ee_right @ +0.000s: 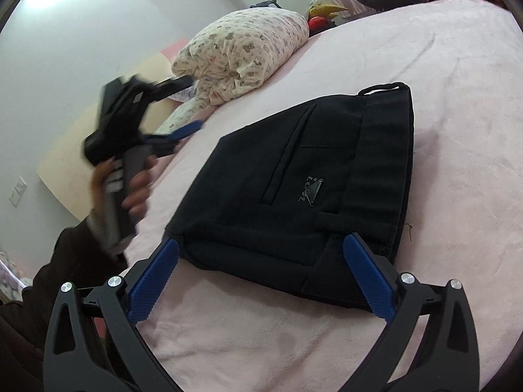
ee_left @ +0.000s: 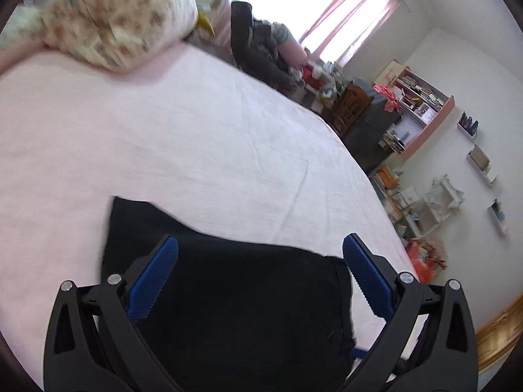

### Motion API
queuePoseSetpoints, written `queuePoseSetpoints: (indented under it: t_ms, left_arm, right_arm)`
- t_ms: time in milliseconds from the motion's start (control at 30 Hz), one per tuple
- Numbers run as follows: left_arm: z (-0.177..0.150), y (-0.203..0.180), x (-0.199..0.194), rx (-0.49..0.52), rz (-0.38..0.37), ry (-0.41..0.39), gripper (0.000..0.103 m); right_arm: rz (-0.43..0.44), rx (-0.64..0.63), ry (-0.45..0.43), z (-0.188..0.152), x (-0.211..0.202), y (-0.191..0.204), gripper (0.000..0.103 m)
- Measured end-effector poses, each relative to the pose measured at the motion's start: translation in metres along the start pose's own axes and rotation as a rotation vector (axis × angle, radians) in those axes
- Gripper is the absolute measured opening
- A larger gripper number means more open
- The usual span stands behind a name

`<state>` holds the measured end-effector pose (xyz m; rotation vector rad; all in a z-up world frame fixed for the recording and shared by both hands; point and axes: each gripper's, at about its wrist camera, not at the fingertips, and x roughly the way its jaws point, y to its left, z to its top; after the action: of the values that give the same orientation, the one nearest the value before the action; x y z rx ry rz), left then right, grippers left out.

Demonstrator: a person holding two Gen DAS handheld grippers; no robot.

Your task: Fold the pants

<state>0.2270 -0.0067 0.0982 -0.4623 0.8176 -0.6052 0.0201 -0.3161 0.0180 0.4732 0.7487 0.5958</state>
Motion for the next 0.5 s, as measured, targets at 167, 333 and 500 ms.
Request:
queuePoseSetpoints:
  t_ms: [167, 333, 500]
  left_arm:
    - [-0.015, 0.034, 0.076, -0.091, 0.093, 0.246, 0.101]
    - [-0.026, -0.002, 0.075, 0.086, 0.19, 0.197, 0.101]
    - [-0.039, -0.009, 0.037, 0.112, 0.113, 0.106, 0.101]
  right_arm:
    - [0.059, 0.036, 0.001, -0.001, -0.004, -0.008, 0.102]
    - [0.063, 0.027, 0.002, 0.0, -0.006, -0.007, 0.102]
    - [0.084, -0.009, -0.03, 0.002, -0.014, 0.004, 0.102]
